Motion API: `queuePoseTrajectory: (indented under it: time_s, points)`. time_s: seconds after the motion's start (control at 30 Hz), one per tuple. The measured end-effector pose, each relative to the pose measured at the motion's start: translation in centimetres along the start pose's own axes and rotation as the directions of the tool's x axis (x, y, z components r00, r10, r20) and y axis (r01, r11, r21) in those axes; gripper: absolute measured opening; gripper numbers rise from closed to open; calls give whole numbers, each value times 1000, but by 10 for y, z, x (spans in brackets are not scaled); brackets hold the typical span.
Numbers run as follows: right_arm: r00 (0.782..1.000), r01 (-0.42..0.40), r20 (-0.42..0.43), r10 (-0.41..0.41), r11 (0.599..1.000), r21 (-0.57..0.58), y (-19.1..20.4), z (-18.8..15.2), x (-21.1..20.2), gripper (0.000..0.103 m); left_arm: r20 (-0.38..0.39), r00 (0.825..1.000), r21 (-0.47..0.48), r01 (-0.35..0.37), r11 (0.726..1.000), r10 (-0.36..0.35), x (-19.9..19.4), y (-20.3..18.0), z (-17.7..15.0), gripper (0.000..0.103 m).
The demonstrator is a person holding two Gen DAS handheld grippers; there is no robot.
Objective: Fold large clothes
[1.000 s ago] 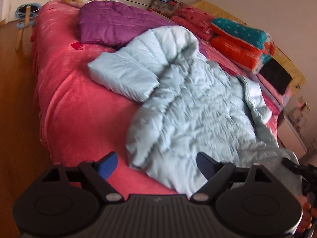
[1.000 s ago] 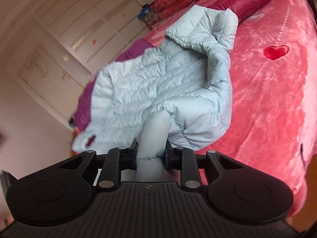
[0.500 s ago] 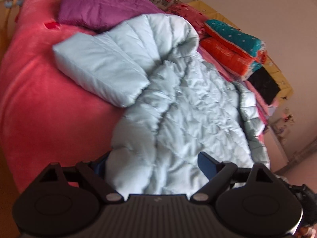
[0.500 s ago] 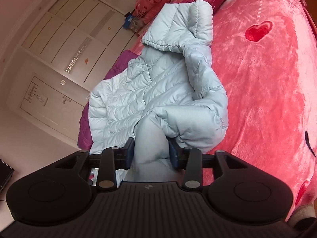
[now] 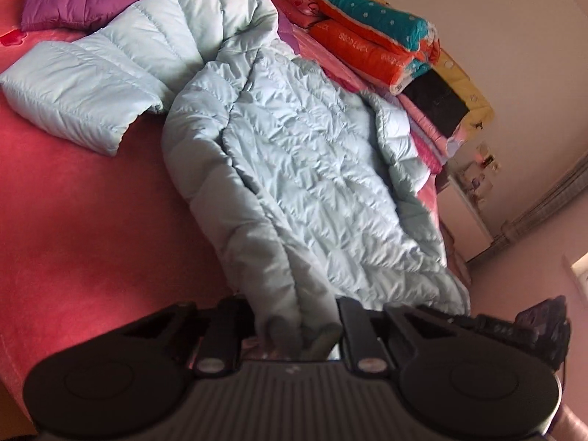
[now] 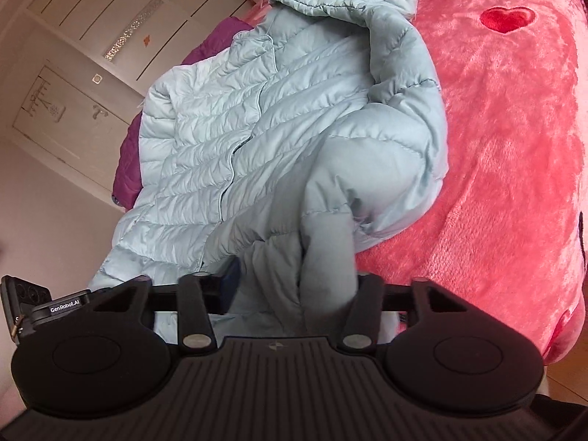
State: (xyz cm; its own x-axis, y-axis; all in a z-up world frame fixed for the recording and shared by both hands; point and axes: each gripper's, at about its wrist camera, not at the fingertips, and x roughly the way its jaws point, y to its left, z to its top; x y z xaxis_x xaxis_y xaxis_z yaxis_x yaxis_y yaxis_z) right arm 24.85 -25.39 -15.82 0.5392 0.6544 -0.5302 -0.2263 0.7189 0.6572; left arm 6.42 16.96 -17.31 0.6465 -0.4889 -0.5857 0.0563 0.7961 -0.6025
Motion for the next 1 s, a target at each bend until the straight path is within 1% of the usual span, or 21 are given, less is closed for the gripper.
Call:
queuePoseTrajectory:
  time_s: [0.03,0.13,0.23,0.33,0.4,0.47,0.5,0.57,0.63,0.7,0.77,0.8,0.83,0.87,0.9,0.93,0.97,1.0]
  points:
    - [1000,-1,17,1,1000,6,0,4,-5,34,17,1000,-14,18,1000,-17,-4,-2,3,5]
    - [996,-35,81,33,999,24,10,10,-24,25,68,996,-30,66,997,-64,-22,-13,13,3]
    - [986,-83,151,76,996,38,24,19,-47,22,110,988,-14,107,994,-105,-43,-29,24,3]
    - [970,-141,205,129,989,48,38,26,-69,21,141,979,9,147,989,-147,-65,-46,32,3]
    - [962,-168,225,153,985,49,46,29,-81,21,156,974,12,165,986,-165,-76,-57,35,3]
    - [960,-182,227,164,981,60,52,30,-92,21,162,972,0,173,985,-170,-87,-61,36,3]
    - [961,-186,220,167,980,68,53,29,-95,21,158,974,-9,168,986,-164,-91,-62,35,3]
    - [970,-172,189,153,981,87,53,25,-98,21,126,982,-28,143,989,-139,-95,-59,29,4]
    - [984,-131,136,117,987,94,49,16,-91,23,70,994,-35,84,996,-81,-93,-53,19,4]
    - [994,-83,81,74,990,114,40,4,-85,25,6,1000,-10,1,1000,-1,-85,-47,5,5]
    - [999,-31,20,29,989,142,26,-11,-75,30,-62,995,0,-79,997,78,-74,-37,-12,6]
    - [1000,4,-4,-3,990,143,25,-15,-67,38,-90,991,-7,-103,995,102,-70,-31,-19,7]
    - [999,42,-24,-39,990,137,22,-21,-65,49,-111,987,-19,-122,992,119,-70,-22,-25,9]
    - [997,78,-36,-74,988,136,16,-23,-62,56,-124,983,-28,-141,990,136,-70,-16,-30,10]
    - [994,103,-41,-99,985,141,13,-24,-64,68,-131,980,-35,-154,987,149,-71,-12,-34,15]
    - [993,120,-32,-117,982,148,9,-24,-67,70,-130,979,-47,-161,986,154,-74,-9,-36,21]
    - [991,136,-12,-136,980,146,7,-23,-72,72,-127,980,-65,-165,984,156,-79,-5,-37,24]
    - [986,161,12,-164,977,137,6,-22,-78,81,-126,979,-81,-173,982,162,-84,-3,-38,33]
